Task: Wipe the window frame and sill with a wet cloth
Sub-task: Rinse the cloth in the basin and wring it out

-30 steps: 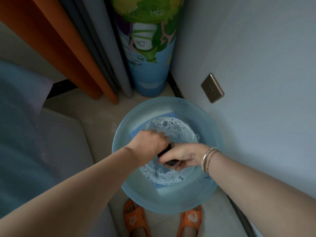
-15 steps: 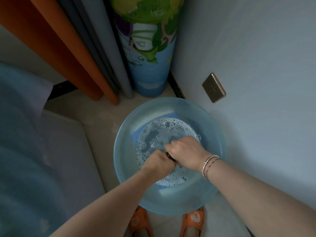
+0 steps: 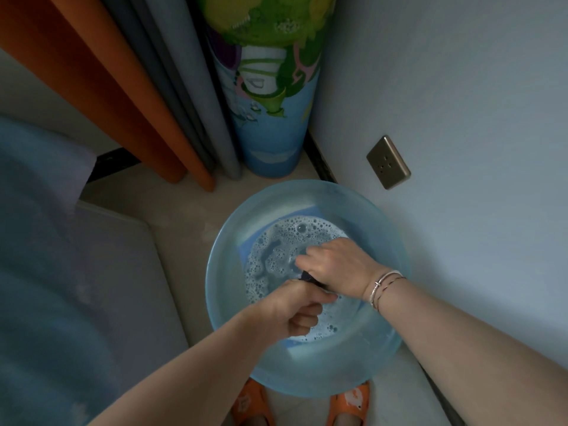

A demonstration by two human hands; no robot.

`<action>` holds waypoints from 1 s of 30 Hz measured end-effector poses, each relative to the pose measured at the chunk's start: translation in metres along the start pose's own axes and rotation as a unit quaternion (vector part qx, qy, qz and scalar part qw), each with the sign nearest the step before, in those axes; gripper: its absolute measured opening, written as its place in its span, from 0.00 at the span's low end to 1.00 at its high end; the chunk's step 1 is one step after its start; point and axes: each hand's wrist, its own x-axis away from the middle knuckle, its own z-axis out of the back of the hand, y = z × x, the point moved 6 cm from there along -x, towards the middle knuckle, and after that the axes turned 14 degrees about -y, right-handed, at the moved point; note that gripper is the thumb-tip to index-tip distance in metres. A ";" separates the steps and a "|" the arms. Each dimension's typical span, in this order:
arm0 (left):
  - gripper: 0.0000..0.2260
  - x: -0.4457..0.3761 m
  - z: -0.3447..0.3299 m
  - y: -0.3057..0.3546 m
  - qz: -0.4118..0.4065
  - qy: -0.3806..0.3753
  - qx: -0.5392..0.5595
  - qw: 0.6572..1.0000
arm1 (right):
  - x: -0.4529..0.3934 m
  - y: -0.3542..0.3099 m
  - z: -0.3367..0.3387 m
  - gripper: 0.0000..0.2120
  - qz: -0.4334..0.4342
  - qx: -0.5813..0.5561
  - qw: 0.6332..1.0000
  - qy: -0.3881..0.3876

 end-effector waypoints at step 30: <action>0.08 0.173 -0.026 0.100 -0.255 0.241 -0.067 0.934 | 0.057 -0.045 0.125 0.16 -0.303 -0.740 0.599 0.034</action>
